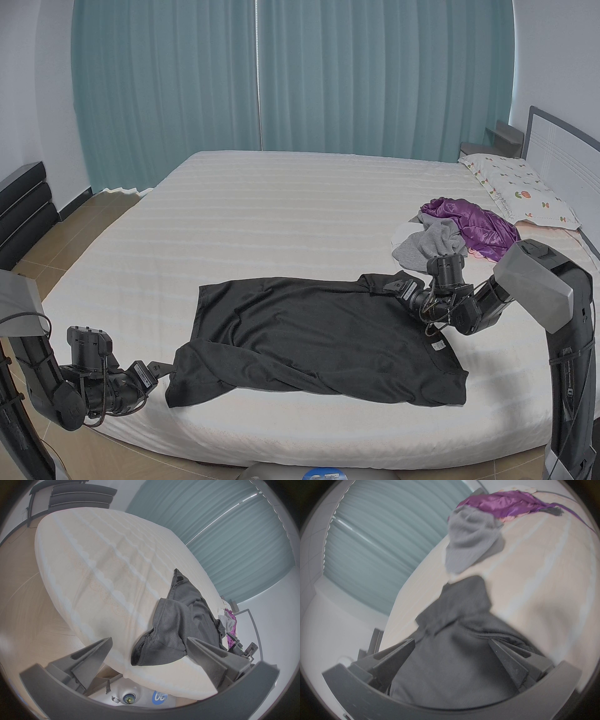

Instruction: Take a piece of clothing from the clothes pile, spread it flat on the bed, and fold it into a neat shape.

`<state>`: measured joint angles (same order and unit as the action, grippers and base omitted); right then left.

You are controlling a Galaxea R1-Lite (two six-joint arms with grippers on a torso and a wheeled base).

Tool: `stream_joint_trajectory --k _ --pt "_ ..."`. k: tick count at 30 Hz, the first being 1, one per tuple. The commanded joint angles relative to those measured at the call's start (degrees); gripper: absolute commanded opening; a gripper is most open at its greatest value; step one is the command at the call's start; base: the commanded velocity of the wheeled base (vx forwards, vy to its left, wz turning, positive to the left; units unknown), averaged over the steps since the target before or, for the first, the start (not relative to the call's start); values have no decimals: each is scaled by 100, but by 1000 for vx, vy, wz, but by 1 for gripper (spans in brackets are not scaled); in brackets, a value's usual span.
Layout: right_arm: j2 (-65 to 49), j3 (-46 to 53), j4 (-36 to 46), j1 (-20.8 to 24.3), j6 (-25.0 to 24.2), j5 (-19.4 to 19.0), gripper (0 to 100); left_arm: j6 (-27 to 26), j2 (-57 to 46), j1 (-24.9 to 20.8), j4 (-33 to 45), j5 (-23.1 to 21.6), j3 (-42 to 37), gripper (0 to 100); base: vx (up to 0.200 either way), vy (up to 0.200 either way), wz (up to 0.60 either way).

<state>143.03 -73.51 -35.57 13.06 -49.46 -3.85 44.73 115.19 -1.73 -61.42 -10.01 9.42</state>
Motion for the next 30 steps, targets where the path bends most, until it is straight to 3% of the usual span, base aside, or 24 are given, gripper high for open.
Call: stream_joint_trajectory --k 1,6,12,18,25,30 --pt "454 -779 68 -761 147 429 100 1 39 6 -2 -10 24 100 0 0 0" --pt "436 -955 -143 -1464 217 456 100 1 30 6 -2 -10 24 100 0 0 0" --pt "287 -498 -618 -1763 164 359 100 1 21 6 -2 -1 51 100 0 0 0" --pt "-267 346 -1119 -1710 50 -98 100 -17 -14 15 -2 60 165 100 0 0 0" --pt "-961 1304 -1321 -1394 -108 -265 100 -17 -49 -11 -2 69 288 100 0 0 0" --pt "-1524 2368 -1690 -1253 -73 -687 100 -25 83 -55 7 78 596 100 0 0 0"
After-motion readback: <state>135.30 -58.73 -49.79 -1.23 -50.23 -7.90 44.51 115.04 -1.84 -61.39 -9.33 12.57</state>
